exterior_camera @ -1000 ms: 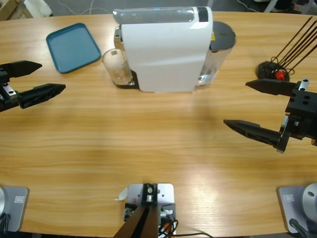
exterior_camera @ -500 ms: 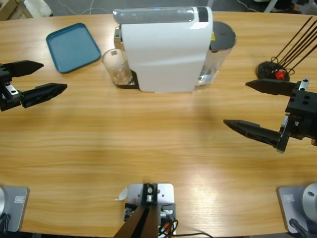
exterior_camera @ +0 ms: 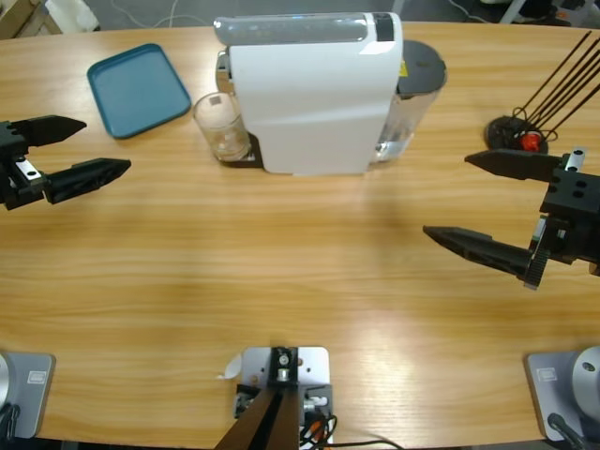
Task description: Pour coffee
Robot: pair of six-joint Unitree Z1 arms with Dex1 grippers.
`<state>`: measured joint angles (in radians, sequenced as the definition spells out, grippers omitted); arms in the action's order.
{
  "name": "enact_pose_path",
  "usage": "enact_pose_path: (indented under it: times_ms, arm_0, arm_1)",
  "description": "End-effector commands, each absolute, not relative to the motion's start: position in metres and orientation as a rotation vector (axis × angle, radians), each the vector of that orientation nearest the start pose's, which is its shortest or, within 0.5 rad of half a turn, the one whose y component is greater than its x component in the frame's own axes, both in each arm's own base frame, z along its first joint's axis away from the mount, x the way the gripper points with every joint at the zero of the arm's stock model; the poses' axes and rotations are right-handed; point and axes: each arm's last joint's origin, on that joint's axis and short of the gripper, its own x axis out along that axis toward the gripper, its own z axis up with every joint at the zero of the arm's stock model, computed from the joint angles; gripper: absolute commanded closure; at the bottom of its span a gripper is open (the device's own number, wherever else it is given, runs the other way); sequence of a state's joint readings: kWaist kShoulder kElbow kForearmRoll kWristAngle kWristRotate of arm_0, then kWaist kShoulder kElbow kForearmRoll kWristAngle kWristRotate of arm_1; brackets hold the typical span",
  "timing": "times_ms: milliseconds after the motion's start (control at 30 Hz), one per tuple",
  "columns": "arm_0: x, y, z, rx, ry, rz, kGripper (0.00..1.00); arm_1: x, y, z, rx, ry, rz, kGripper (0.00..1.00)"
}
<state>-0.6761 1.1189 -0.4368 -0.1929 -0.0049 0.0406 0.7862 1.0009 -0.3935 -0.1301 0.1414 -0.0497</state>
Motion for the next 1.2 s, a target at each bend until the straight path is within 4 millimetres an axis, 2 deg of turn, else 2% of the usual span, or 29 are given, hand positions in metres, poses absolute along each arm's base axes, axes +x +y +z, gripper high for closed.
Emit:
enact_pose_path:
  times_ms: [33, 1200]
  arm_0:
    - [0.1227, -0.1016, 0.2543, 0.237, 0.501, -0.696, 0.105]
    - [0.1234, -0.1039, 0.2525, 0.242, 0.505, -0.724, 0.105]
  arm_1:
    - [0.0822, 0.0951, 0.2551, -0.208, 0.483, 0.941, 0.000]
    - [0.0828, 0.0965, 0.2555, -0.203, 0.483, 0.950, 0.000]
